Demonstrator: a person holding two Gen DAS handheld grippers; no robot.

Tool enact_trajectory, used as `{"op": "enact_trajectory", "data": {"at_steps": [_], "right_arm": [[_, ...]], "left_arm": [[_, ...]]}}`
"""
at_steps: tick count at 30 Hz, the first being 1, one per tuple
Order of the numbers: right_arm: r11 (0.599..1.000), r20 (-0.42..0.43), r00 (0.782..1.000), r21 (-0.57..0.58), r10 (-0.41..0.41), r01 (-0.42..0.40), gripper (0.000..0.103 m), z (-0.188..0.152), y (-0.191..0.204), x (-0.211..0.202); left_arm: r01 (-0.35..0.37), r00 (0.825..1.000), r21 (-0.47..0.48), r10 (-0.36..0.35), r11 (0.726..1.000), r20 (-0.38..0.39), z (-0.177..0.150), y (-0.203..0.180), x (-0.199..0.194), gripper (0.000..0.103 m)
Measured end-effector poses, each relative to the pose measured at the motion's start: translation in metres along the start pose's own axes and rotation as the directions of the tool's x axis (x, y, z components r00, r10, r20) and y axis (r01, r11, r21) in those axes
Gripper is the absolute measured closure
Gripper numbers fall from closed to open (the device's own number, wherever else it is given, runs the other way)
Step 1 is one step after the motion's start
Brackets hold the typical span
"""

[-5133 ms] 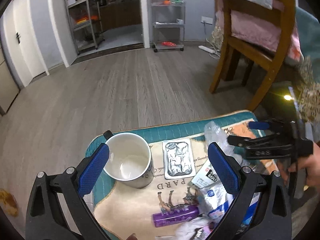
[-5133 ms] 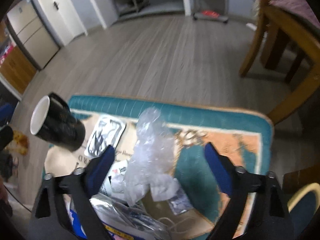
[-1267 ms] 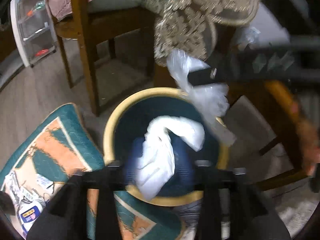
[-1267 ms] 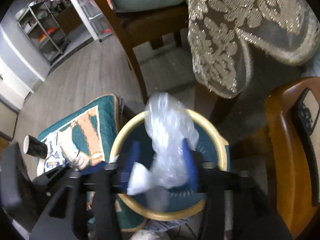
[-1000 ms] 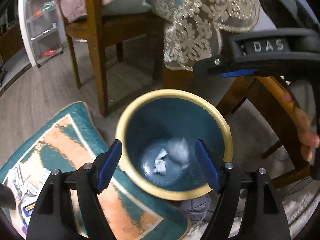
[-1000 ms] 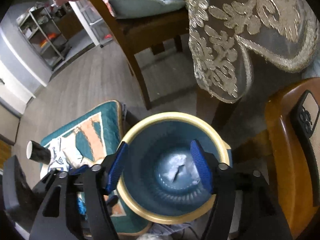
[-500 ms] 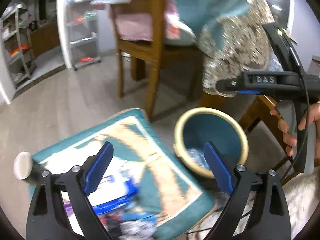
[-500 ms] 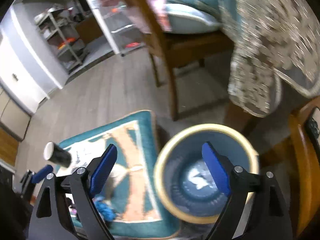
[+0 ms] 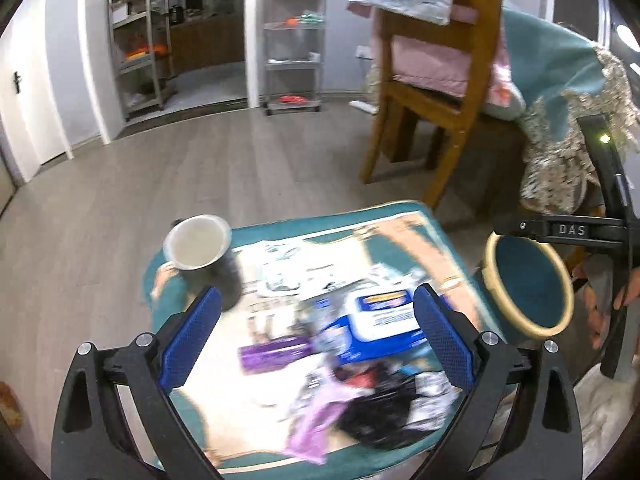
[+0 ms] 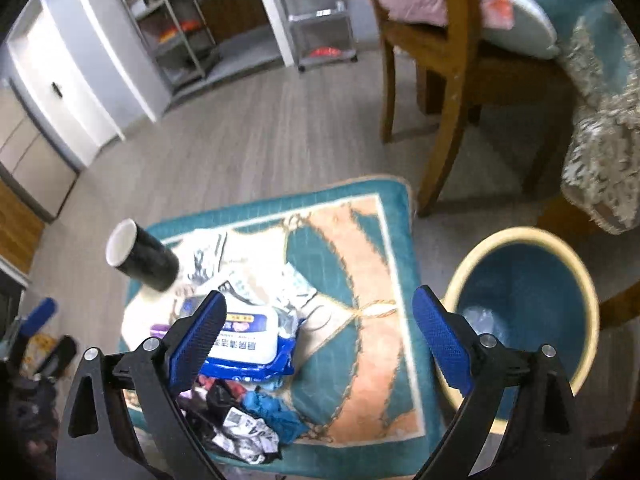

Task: Collect trash
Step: 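Drop the tissue into the wastebasket with the left tool while the right tool releases the bag, then grasp the blue wet-wipe pack with the right tool and lift it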

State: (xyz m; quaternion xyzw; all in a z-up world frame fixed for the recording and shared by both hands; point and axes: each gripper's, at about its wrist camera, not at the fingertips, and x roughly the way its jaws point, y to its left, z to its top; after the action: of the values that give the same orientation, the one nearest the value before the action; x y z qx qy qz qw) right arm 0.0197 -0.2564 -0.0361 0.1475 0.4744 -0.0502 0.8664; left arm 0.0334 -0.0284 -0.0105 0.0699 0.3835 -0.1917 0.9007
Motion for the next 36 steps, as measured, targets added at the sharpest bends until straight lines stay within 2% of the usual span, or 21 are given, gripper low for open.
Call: {"op": "enact_trajectory", "data": {"at_steps": [6, 13, 14, 16, 19, 22, 26, 27, 28, 31, 36], "right_arm": [[0.986, -0.128, 0.988, 0.156, 0.085, -0.064, 0.009, -0.011, -0.002, 0.051], [0.984, -0.176, 0.981, 0.17, 0.084, -0.054, 0.012, -0.01, 0.006, 0.08], [0.986, -0.181, 0.98, 0.161, 0.082, -0.053, 0.015, -0.009, 0.008, 0.083], [0.988, -0.197, 0.978, 0.146, 0.074, -0.046, 0.031, -0.008, 0.011, 0.091], [0.99, -0.241, 0.967, 0.134, 0.079, -0.048, 0.049, -0.008, 0.012, 0.107], [0.99, -0.28, 0.955, 0.128, 0.096, -0.062, 0.064, -0.01, 0.013, 0.12], [0.986, -0.327, 0.936, 0.14, 0.129, -0.087, 0.075, -0.013, 0.011, 0.134], [0.985, -0.334, 0.932, 0.138, 0.143, -0.102, 0.086, -0.012, 0.011, 0.136], [0.986, -0.337, 0.93, 0.128, 0.146, -0.109, 0.091, -0.011, 0.012, 0.136], [0.983, -0.3, 0.937, 0.091, 0.179, -0.159, 0.098, -0.004, 0.019, 0.124], [0.969, -0.222, 0.944, 0.029, 0.244, -0.244, 0.099, 0.009, 0.03, 0.092]], "left_arm": [[-0.04, 0.998, -0.059, 0.037, 0.997, -0.044, -0.013, 0.037, 0.011, 0.008], [-0.071, 0.994, -0.029, 0.068, 0.997, -0.09, -0.024, 0.044, 0.037, 0.008], [-0.071, 0.993, -0.021, 0.068, 0.997, -0.094, -0.024, 0.042, 0.039, 0.008], [-0.07, 0.992, 0.007, 0.07, 0.998, -0.101, -0.024, 0.037, 0.047, 0.008], [-0.062, 0.991, 0.032, 0.066, 0.998, -0.114, -0.021, 0.03, 0.059, 0.008], [-0.062, 0.989, 0.05, 0.068, 0.997, -0.135, -0.02, 0.025, 0.07, 0.008], [-0.072, 0.985, 0.066, 0.082, 0.995, -0.153, -0.019, 0.02, 0.081, 0.008], [-0.071, 0.985, 0.061, 0.079, 0.996, -0.155, -0.018, 0.02, 0.083, 0.008], [-0.067, 0.985, 0.051, 0.074, 0.996, -0.156, -0.017, 0.02, 0.084, 0.008], [-0.057, 0.986, 0.04, 0.063, 0.998, -0.155, -0.015, 0.02, 0.085, 0.008], [-0.054, 0.986, 0.055, 0.062, 0.997, -0.154, -0.018, 0.015, 0.084, 0.008]]}}
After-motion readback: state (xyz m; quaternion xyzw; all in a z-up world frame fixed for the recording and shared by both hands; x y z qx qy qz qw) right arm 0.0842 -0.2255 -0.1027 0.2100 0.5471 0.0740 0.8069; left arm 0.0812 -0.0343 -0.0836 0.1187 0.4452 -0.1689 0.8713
